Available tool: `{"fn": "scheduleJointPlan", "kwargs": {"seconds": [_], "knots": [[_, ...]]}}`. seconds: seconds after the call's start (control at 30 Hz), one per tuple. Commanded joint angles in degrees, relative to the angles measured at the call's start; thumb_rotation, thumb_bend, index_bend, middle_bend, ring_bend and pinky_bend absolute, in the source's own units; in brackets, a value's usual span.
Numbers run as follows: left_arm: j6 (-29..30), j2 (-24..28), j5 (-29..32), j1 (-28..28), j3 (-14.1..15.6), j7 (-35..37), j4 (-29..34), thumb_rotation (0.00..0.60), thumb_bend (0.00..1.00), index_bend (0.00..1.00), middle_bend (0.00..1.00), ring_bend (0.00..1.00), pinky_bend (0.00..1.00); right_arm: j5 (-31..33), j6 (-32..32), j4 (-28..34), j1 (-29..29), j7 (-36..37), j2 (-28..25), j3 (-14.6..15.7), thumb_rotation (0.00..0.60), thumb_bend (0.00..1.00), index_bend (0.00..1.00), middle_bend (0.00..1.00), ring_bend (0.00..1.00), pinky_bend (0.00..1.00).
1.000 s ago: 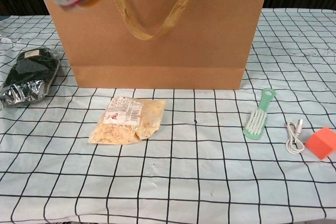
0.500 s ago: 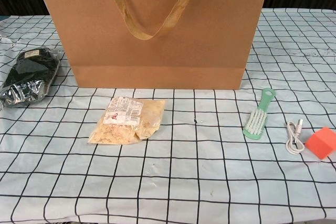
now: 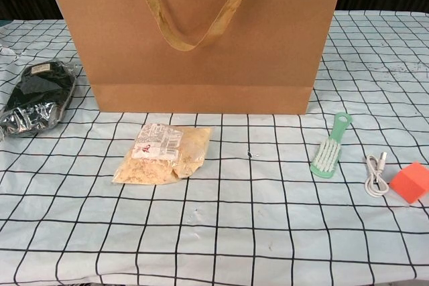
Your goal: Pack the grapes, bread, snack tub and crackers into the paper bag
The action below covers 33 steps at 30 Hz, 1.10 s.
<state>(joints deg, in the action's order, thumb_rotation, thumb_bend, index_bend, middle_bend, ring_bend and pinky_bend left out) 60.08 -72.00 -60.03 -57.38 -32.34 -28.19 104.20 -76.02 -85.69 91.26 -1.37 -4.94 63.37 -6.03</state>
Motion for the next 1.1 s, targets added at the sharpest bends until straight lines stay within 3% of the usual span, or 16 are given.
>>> {"fn": "scheduleJointPlan", "kwargs": {"seconds": [0.03, 0.27, 0.53, 0.7, 0.9, 1.0, 1.1], "knots": [[-1.57, -1.30, 0.28, -1.08, 2.03, 1.93, -3.53, 0.600, 0.38, 0.33, 0.41, 0.34, 0.50, 0.03, -0.09, -0.01, 0.09, 0.00, -0.06, -0.08, 0.600, 0.24, 0.01, 0.09, 0.21, 0.19], [-1.74, -1.21, 1.55, -1.76, 4.36, 1.88, -5.17, 0.600, 0.24, 0.29, 0.34, 0.27, 0.46, 0.12, -0.22, -0.04, 0.32, 0.50, -0.28, -0.41, 0.600, 0.24, 0.01, 0.09, 0.21, 0.19], [-2.59, 3.25, 3.19, -1.06, 5.39, 1.97, -0.39, 0.600, 0.03, 0.17, 0.16, 0.05, 0.25, 0.11, -0.19, -0.01, 0.40, 0.51, -0.22, -0.61, 0.600, 0.24, 0.01, 0.09, 0.21, 0.19], [-2.50, 6.10, 5.19, -0.57, 6.09, 0.72, 2.00, 0.600, 0.00, 0.12, 0.10, 0.00, 0.16, -0.05, -0.12, 0.15, 0.43, 0.64, -0.32, -0.62, 0.600, 0.24, 0.01, 0.09, 0.21, 0.19], [-0.27, 8.66, 4.71, 1.19, 6.43, 1.90, 6.01, 0.600, 0.02, 0.12, 0.10, 0.00, 0.15, -0.03, -0.34, 0.13, 0.52, 0.50, -0.31, -0.80, 0.600, 0.24, 0.01, 0.09, 0.21, 0.19], [3.47, 10.59, 1.55, 3.85, 7.16, 2.15, 10.09, 0.600, 0.03, 0.13, 0.10, 0.00, 0.15, 0.01, -0.66, 0.03, 0.57, 0.44, -0.19, -1.03, 0.600, 0.24, 0.01, 0.09, 0.21, 0.19], [8.20, 13.59, -5.82, 8.27, 9.52, 2.11, 13.84, 0.600, 0.03, 0.13, 0.10, 0.00, 0.15, -0.07, -0.97, 0.06, 0.69, 0.31, -0.17, -1.07, 0.600, 0.24, 0.01, 0.09, 0.21, 0.19]]}}
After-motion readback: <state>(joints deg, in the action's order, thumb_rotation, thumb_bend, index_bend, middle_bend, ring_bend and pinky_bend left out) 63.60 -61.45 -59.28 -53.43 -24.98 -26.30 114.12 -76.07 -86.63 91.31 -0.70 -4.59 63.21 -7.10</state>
